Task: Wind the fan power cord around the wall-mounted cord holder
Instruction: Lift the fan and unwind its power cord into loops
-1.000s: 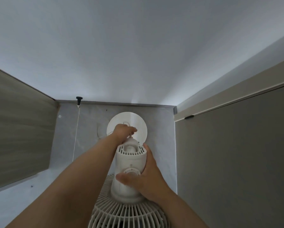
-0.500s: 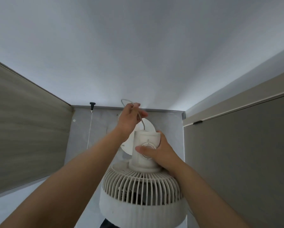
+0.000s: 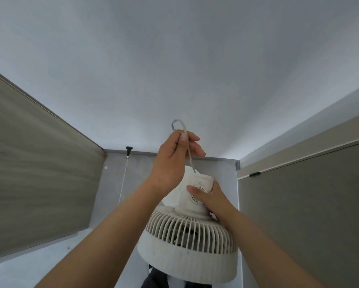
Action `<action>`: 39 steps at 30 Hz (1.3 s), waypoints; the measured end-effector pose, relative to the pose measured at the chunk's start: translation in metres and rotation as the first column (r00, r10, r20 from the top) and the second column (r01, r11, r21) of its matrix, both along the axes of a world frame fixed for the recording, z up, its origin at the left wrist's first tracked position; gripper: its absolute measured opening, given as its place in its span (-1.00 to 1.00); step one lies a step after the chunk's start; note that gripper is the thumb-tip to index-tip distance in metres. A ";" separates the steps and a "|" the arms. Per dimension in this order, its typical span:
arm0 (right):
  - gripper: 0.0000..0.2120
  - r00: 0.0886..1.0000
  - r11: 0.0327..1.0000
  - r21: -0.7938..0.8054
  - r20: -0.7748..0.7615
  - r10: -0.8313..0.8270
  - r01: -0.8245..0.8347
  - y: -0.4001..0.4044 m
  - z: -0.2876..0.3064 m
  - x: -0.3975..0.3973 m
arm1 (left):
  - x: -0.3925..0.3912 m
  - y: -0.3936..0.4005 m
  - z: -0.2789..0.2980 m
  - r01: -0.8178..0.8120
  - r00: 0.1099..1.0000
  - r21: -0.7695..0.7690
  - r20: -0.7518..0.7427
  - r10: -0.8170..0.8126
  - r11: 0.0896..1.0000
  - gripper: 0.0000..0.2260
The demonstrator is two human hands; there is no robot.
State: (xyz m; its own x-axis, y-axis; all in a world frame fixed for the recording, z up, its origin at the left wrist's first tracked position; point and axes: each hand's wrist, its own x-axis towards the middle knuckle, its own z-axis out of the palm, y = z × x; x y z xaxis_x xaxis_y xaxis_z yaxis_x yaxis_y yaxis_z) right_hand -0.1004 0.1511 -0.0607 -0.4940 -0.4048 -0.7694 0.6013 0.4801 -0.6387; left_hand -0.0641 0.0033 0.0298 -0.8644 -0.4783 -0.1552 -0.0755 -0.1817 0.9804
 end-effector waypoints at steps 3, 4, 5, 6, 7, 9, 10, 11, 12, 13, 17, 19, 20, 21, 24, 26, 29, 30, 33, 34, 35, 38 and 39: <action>-0.35 0.991 0.992 -0.004 -0.039 -0.126 0.126 0.003 0.028 -0.007 | 0.019 0.016 0.002 0.099 0.994 -0.087 0.053 -0.095 0.991 -0.74; -0.41 0.980 0.982 -0.005 -0.066 -0.187 0.187 0.005 0.034 -0.014 | 0.026 0.021 0.003 0.128 0.989 -0.128 0.086 -0.117 0.984 -0.74; -0.47 0.966 0.968 -0.010 -0.072 -0.250 0.250 0.005 0.045 -0.022 | 0.033 0.024 0.005 0.157 0.983 -0.176 0.119 -0.137 0.972 -0.74; -0.51 0.955 0.957 -0.014 -0.052 -0.291 0.291 0.003 0.055 -0.031 | 0.039 0.027 0.005 0.188 0.976 -0.223 0.149 -0.157 0.957 -0.74; -0.52 0.958 0.958 -0.011 -0.028 -0.287 0.286 -0.002 0.066 -0.038 | 0.045 0.028 0.005 0.222 0.968 -0.262 0.172 -0.181 0.939 -0.74; -0.49 0.975 0.976 0.003 0.039 -0.218 0.218 -0.013 0.089 -0.052 | 0.054 0.028 0.005 0.309 0.946 -0.321 0.204 -0.253 0.895 -0.74; -0.48 0.979 0.982 -0.008 0.084 -0.186 0.187 -0.020 0.100 -0.059 | 0.056 0.029 0.005 0.349 0.932 -0.340 0.223 -0.285 0.874 -0.74; -0.50 0.978 0.986 -0.024 0.130 -0.161 0.165 -0.027 0.112 -0.063 | 0.059 0.030 0.006 0.380 0.920 -0.353 0.237 -0.311 0.855 -0.74; -0.54 0.971 0.984 -0.049 0.178 -0.157 0.168 -0.033 0.122 -0.066 | 0.060 0.031 0.006 0.403 0.911 -0.370 0.246 -0.330 0.837 -0.75; -0.61 0.959 0.978 -0.081 0.228 -0.170 0.193 -0.038 0.132 -0.068 | 0.061 0.033 0.007 0.419 0.905 -0.389 0.255 -0.342 0.820 -0.75; -0.87 0.887 0.905 -0.171 0.337 -0.317 0.389 -0.045 0.158 -0.062 | 0.062 0.037 0.011 0.483 0.874 -0.470 0.316 -0.370 0.739 -0.76; -0.80 0.915 0.910 -0.214 0.279 -0.292 0.356 -0.040 0.169 -0.053 | 0.062 0.038 0.012 0.518 0.853 -0.476 0.349 -0.388 0.711 -0.76; -0.76 0.935 0.912 -0.252 0.233 -0.268 0.324 -0.036 0.177 -0.048 | 0.062 0.039 0.014 0.517 0.853 -0.463 0.349 -0.388 0.720 -0.76; -0.75 0.953 0.909 -0.298 0.180 -0.245 0.290 -0.033 0.183 -0.040 | 0.062 0.039 0.015 0.501 0.861 -0.431 0.336 -0.382 0.750 -0.75; -0.76 0.982 0.881 -0.454 -0.058 -0.181 0.136 -0.019 0.204 -0.013 | 0.057 0.036 0.028 0.358 0.924 -0.249 0.230 -0.304 0.900 -0.68; -0.76 0.967 0.855 -0.519 -0.207 -0.149 0.021 -0.010 0.210 0.004 | 0.047 0.031 0.042 0.221 0.963 -0.022 0.165 -0.214 0.975 -0.61; -0.75 0.924 0.859 -0.493 -0.377 -0.068 -0.138 0.008 0.206 0.024 | 0.027 0.019 0.067 0.005 0.973 0.538 0.191 -0.128 0.843 -0.47; -0.76 0.907 0.870 -0.455 -0.420 -0.021 -0.190 0.014 0.201 0.030 | 0.023 0.015 0.077 -0.034 0.973 0.688 0.189 -0.133 0.725 -0.44; -0.78 0.885 0.888 -0.365 -0.456 0.092 -0.280 0.030 0.184 0.048 | 0.016 0.008 0.099 -0.057 0.964 0.804 0.198 -0.177 0.592 -0.45; -0.79 0.886 0.888 -0.352 -0.449 0.116 -0.295 0.036 0.179 0.052 | 0.015 0.010 0.104 -0.066 0.958 0.781 0.224 -0.181 0.621 -0.50; -0.80 0.888 0.887 -0.349 -0.441 0.129 -0.302 0.041 0.174 0.057 | 0.016 0.013 0.108 -0.072 0.949 0.740 0.258 -0.183 0.669 -0.57; -0.77 0.929 0.871 -0.410 -0.346 0.128 -0.272 0.047 0.169 0.064 | 0.024 0.021 0.114 -0.035 0.926 0.615 0.316 -0.206 0.788 -0.74; -0.72 0.953 0.869 -0.433 -0.276 0.125 -0.240 0.047 0.168 0.066 | 0.030 0.024 0.117 -0.011 0.926 0.601 0.309 -0.219 0.800 -0.76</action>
